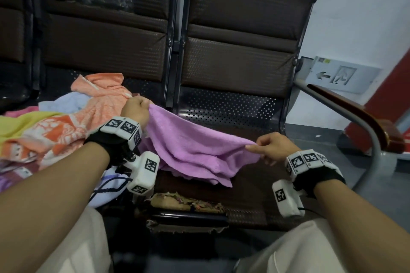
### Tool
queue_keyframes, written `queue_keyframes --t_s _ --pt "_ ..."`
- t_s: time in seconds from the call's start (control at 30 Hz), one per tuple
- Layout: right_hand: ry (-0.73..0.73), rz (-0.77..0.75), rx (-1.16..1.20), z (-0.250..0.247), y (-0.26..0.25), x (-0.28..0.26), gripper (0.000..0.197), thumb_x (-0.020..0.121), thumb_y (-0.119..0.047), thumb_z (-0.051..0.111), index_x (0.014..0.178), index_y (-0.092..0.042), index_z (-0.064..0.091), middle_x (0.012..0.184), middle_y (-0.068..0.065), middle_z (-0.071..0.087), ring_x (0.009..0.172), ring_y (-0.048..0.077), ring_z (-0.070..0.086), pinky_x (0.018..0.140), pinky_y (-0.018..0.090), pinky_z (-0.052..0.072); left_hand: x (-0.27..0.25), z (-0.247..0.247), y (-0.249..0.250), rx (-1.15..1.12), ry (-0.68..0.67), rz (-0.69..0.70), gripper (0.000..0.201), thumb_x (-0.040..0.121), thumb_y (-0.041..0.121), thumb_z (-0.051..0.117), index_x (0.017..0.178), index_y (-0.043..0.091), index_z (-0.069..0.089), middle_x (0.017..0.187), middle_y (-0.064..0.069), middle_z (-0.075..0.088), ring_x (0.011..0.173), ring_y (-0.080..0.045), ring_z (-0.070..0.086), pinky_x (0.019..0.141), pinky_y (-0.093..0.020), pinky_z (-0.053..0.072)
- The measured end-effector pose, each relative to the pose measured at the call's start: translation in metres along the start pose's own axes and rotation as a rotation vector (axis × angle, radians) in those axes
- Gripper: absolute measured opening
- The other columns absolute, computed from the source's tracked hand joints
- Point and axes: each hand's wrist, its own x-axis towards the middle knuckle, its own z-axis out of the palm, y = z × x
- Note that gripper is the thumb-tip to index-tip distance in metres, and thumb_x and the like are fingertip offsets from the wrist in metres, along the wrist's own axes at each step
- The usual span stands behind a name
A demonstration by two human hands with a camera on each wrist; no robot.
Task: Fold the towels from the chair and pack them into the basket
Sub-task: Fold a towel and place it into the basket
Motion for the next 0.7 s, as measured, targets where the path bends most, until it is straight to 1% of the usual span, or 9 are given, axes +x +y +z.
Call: queue_keyframes --t_s 0.1,0.2,0.27,0.33,0.43,0.5,0.57,0.63,0.7 --pt "-0.159 -0.057 0.018 0.004 -0.004 -0.006 0.028 0.078 -0.037 0.075 0.059 -0.019 0.066 0.051 -0.003 0.059 0.051 0.009 0.056 0.054 0.024 0.051 -0.002 0.005 0.002 -0.03 0.011 -0.021 0.031 0.099 0.009 0.036 0.109 -0.002 0.063 0.119 -0.018 0.061 0.114 -0.032 0.053 0.091 -0.028 0.038" --pt "-0.454 -0.075 -0.088 0.019 -0.01 -0.012 0.005 0.084 -0.018 0.068 0.082 -0.018 0.073 0.067 -0.001 0.064 0.061 0.009 0.058 0.062 0.025 0.051 -0.003 0.013 0.004 -0.069 -0.052 0.002 0.033 0.097 0.003 0.034 0.103 -0.003 0.066 0.115 -0.02 0.063 0.112 -0.032 0.055 0.092 -0.027 0.039" --pt "-0.6 -0.005 -0.109 0.029 -0.014 -0.014 0.015 0.086 -0.015 0.06 0.092 -0.013 0.073 0.075 -0.001 0.067 0.064 0.012 0.061 0.063 0.024 0.053 -0.002 0.019 0.004 -0.083 -0.131 -0.007 0.035 0.095 -0.001 0.032 0.101 -0.005 0.066 0.113 -0.022 0.063 0.11 -0.032 0.055 0.09 -0.026 0.038" --pt "-0.589 0.023 -0.121 0.033 -0.018 -0.012 0.019 0.084 -0.018 0.058 0.084 -0.016 0.076 0.074 -0.004 0.068 0.062 0.012 0.062 0.061 0.022 0.053 -0.001 0.024 0.003 -0.095 -0.196 -0.043 0.035 0.093 -0.003 0.032 0.101 -0.004 0.065 0.115 -0.021 0.062 0.111 -0.029 0.053 0.09 -0.025 0.035" --pt "-0.438 -0.021 -0.149 0.035 -0.018 -0.004 0.018 0.086 -0.019 0.059 0.074 -0.016 0.073 0.067 -0.004 0.067 0.059 0.013 0.062 0.057 0.022 0.053 0.0 0.028 -0.002 -0.082 -0.241 -0.043 0.034 0.093 -0.002 0.031 0.102 -0.003 0.064 0.123 -0.019 0.058 0.12 -0.029 0.049 0.092 -0.022 0.029" --pt "-0.391 -0.052 -0.19 0.04 -0.019 0.001 0.016 0.084 -0.029 0.067 0.072 -0.018 0.069 0.063 -0.005 0.067 0.056 0.01 0.062 0.055 0.021 0.052 0.001 0.027 -0.006 -0.048 -0.244 -0.028 0.031 0.094 0.003 0.032 0.098 0.003 0.063 0.124 -0.016 0.057 0.121 -0.026 0.048 0.093 -0.023 0.029" --pt "-0.376 -0.077 -0.251 0.046 -0.023 0.007 0.024 0.078 -0.042 0.073 0.071 -0.02 0.065 0.058 -0.006 0.065 0.052 0.007 0.059 0.052 0.02 0.049 0.002 0.025 -0.008 -0.026 -0.255 -0.013 0.027 0.095 0.005 0.034 0.091 0.009 0.061 0.123 -0.015 0.058 0.121 -0.026 0.048 0.096 -0.025 0.03" --pt "-0.333 -0.079 -0.308 0.052 -0.028 0.013 0.032 0.073 -0.049 0.075 0.075 -0.021 0.061 0.064 -0.007 0.066 0.055 0.007 0.059 0.054 0.021 0.049 0.002 0.023 -0.011 -0.01 -0.271 -0.005 0.027 0.096 0.006 0.034 0.086 0.012 0.058 0.121 -0.014 0.059 0.119 -0.026 0.05 0.098 -0.028 0.032" --pt "-0.266 -0.087 -0.383 0.055 -0.031 0.018 0.034 0.073 -0.05 0.074 0.084 -0.022 0.058 0.078 -0.007 0.065 0.068 0.009 0.061 0.063 0.025 0.05 0.002 0.021 -0.012 -0.003 -0.285 -0.011 0.029 0.096 0.007 0.034 0.08 0.014 0.057 0.118 -0.015 0.06 0.114 -0.027 0.053 0.098 -0.031 0.035"
